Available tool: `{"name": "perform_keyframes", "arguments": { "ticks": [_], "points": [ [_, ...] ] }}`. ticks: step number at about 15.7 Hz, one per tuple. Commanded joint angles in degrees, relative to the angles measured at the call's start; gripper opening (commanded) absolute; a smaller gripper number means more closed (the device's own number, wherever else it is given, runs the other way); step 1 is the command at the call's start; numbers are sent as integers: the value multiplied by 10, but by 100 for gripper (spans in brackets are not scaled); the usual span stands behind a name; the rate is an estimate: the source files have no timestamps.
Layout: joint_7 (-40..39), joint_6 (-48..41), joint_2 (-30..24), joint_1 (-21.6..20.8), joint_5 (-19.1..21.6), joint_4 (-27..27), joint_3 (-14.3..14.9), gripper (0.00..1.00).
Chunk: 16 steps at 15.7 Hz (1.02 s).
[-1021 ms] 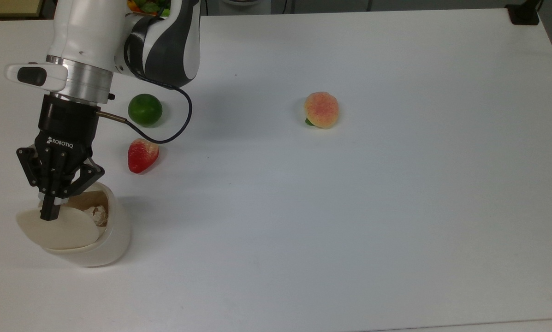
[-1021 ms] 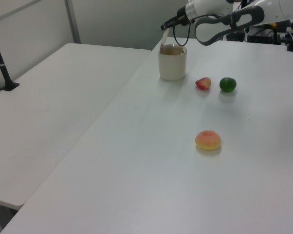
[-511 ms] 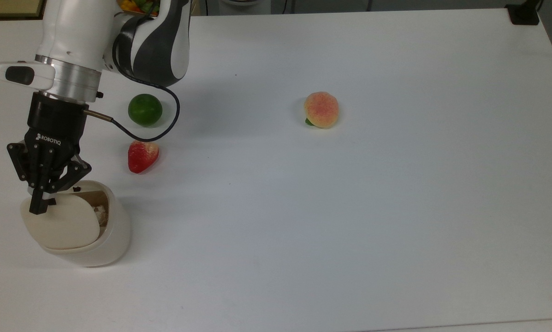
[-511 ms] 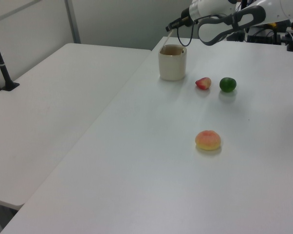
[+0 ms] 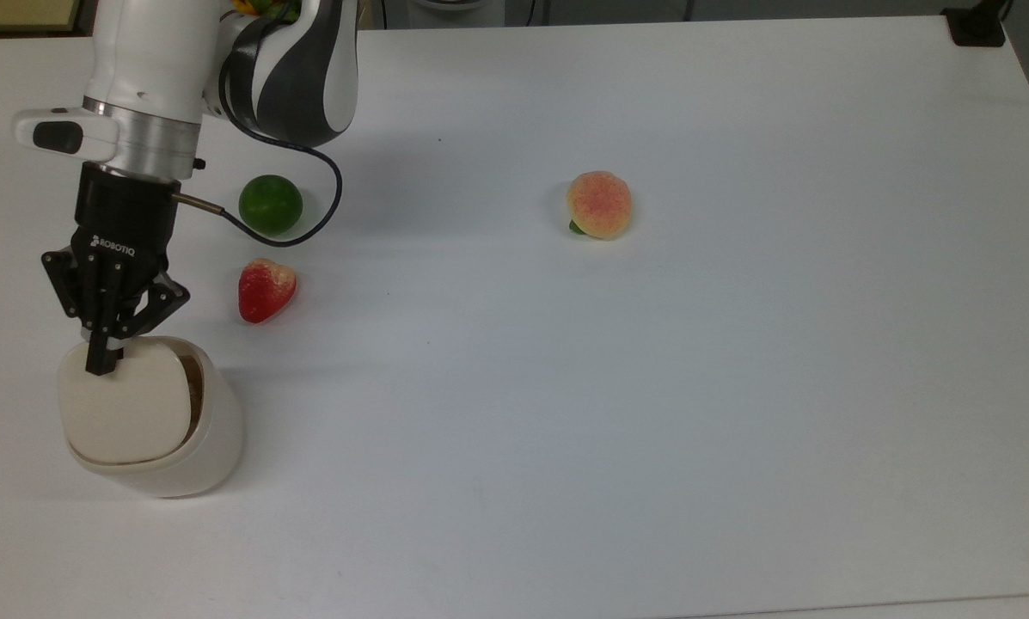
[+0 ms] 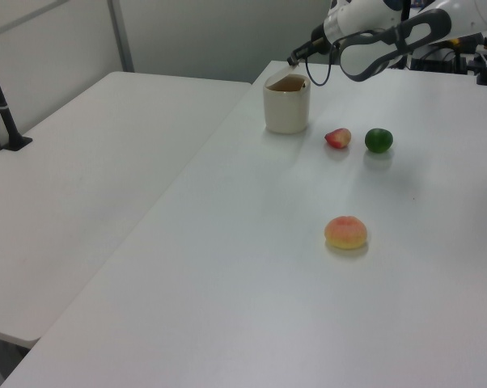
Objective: Close garbage bin
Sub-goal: 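Push the open flip lid down onto the bin with the gripper, then press the gripper down on the closed lid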
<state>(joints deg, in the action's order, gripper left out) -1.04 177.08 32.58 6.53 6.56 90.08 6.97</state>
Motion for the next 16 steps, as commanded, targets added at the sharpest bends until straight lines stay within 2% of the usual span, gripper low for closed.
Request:
{"name": "perform_keyframes", "arguments": {
  "ticks": [1,16],
  "points": [
    [-17,-2,-44,-1,0,76,-2,2],
    [-47,-4,-17,5,0,84,-2,2]
  ]
}}
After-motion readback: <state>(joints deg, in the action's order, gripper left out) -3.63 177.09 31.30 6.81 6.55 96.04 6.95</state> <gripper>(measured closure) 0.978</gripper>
